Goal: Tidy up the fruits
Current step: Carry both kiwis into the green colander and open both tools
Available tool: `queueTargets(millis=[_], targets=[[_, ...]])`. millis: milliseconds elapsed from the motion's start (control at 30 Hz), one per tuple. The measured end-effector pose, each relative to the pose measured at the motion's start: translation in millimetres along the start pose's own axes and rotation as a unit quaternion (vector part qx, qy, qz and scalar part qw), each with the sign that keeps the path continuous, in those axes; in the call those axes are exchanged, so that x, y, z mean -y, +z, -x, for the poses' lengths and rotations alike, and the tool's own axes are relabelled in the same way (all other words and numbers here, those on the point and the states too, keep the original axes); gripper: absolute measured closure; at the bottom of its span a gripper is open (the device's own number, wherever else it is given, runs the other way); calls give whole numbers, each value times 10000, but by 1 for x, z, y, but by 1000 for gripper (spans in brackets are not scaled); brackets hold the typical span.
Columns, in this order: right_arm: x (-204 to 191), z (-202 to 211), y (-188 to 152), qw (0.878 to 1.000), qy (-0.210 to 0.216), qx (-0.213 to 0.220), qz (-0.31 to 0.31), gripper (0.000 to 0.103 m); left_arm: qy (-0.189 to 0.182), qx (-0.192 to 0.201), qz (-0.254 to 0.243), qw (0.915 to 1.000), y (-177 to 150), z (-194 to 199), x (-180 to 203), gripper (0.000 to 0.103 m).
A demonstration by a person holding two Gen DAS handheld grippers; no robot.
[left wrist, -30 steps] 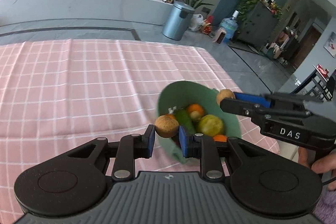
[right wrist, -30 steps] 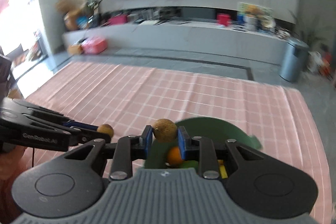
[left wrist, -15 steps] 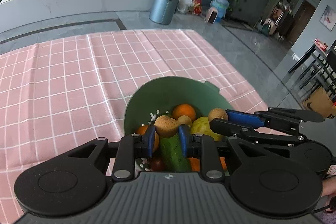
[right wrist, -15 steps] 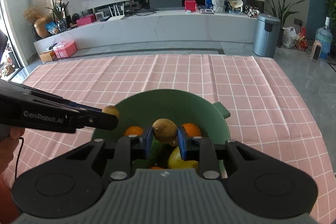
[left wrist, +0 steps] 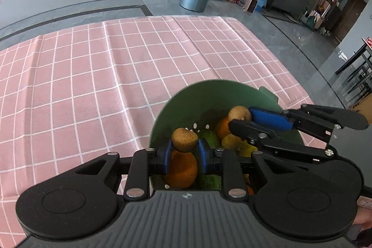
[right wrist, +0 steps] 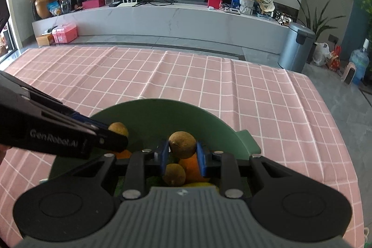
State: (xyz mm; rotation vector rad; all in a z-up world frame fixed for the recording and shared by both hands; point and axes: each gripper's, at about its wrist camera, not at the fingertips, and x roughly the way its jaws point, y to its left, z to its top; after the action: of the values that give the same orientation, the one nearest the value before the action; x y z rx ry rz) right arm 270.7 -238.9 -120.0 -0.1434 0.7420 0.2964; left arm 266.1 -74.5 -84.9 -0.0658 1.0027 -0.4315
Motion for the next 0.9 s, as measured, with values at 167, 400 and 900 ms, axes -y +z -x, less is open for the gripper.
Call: queueTargets(millis=[167, 400, 900], targets=[[-3, -8, -1, 9999, -29, -84, 99, 81, 47, 11, -142, 9999, 0, -3, 4, 76], [-5, -7, -1, 9998, -99, -114, 130, 80, 143, -26, -105, 9998, 1, -2, 5, 66], [-8, 77, 10, 9971, -449, 567, -216, 37, 480, 1049, -269, 9930, -12, 100, 37, 50]])
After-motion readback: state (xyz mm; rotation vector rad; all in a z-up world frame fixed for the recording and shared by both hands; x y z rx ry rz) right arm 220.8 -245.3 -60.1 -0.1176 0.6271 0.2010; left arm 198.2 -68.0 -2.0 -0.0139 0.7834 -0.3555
